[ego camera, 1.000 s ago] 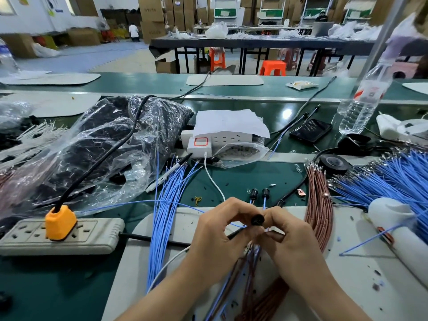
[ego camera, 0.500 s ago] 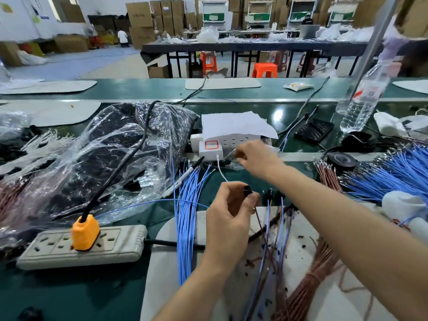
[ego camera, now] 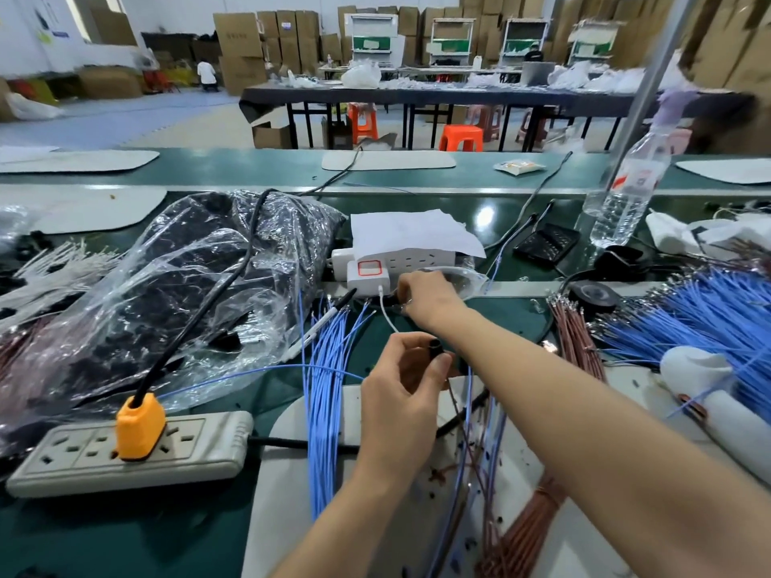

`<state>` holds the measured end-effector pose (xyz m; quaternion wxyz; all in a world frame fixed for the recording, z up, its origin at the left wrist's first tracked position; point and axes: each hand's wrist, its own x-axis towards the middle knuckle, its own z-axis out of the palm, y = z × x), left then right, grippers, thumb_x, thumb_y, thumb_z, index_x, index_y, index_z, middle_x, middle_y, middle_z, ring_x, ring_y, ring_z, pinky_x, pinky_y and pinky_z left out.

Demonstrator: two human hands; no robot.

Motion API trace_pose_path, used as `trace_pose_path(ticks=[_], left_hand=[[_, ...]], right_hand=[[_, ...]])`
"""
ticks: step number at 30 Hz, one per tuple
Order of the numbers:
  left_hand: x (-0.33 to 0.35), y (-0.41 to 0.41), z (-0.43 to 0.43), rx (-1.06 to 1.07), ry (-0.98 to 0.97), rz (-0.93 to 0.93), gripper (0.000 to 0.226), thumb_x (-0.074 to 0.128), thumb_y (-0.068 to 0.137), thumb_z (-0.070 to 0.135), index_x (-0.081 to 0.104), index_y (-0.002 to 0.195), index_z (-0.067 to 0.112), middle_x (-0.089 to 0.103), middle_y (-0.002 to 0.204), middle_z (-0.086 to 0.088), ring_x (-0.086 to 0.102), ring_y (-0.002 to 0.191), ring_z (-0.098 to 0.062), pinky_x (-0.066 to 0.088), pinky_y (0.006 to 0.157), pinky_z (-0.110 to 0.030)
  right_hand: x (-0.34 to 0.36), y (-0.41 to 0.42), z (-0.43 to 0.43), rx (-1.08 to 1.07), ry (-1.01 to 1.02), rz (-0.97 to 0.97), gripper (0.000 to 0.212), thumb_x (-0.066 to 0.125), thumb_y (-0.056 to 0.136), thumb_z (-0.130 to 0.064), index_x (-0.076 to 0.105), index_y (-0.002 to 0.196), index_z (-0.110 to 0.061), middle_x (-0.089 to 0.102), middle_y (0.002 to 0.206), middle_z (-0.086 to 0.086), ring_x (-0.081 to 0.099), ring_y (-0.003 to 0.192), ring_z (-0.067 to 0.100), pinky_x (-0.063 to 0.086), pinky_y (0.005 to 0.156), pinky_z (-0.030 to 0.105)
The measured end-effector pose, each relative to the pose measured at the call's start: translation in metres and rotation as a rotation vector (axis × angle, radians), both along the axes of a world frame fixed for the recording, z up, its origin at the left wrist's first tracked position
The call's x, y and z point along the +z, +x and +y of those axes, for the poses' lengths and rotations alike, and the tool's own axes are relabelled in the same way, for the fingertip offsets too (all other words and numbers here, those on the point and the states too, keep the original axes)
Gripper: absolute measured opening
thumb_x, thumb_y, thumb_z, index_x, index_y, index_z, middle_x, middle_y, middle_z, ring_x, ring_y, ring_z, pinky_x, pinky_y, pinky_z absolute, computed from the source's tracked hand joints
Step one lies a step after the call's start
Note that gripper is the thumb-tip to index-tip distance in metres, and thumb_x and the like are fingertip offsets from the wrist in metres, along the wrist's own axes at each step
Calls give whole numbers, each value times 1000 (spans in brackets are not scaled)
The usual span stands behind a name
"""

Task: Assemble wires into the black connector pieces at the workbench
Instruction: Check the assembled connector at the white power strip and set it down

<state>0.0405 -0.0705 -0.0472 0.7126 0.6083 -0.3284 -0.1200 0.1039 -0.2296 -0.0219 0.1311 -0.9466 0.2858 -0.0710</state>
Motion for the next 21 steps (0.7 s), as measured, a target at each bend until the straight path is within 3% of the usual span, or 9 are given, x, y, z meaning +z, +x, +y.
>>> trace_pose_path(ticks=[4,7,11,13,17,21], left_hand=[[0,2,0,10,-3,-12,16,65,88,7,60,92,22,72,84,-3,69,81,-18,55,77,-32],[1,1,0,11,-2,-4,16,66,88,8,60,90,23,72,84,-6,69,81,-20,56,79,-39],[2,-2,1,-54,-3,-17,17,66,87,6,62,92,22,73,87,-1,69,87,-15,55,83,-32],[3,-4,1,-85,-5,-35,21,67,86,3,63,92,23,73,88,0,69,88,-13,54,83,-27],[1,-10,0,-175,-21,-75,24,67,83,-1,63,93,20,73,91,1,70,89,-13,52,82,-20],[-1,-14,1,-236,-19,-159,23,65,82,-2,64,98,14,73,94,1,70,90,-13,53,83,-21]], right_hand=[[-5,-4,-2,-38,0,-47,26,49,93,-6,60,115,-14,59,123,18,56,113,35,47,95,39],[1,-17,-5,-43,58,-213,24,51,95,-10,63,115,-7,64,117,17,57,111,32,45,93,36],[19,-72,13,77,418,-590,10,60,92,-7,69,94,-11,68,79,1,59,72,14,45,64,17],[21,-113,28,134,583,-767,11,62,90,-7,70,90,-15,67,70,-5,59,63,7,47,60,15],[10,-167,53,130,771,-934,13,63,79,-19,75,84,-21,72,76,3,64,63,9,53,62,17],[1,-182,55,57,1056,-1050,18,61,74,-18,76,84,-20,72,78,11,67,67,19,56,65,23]])
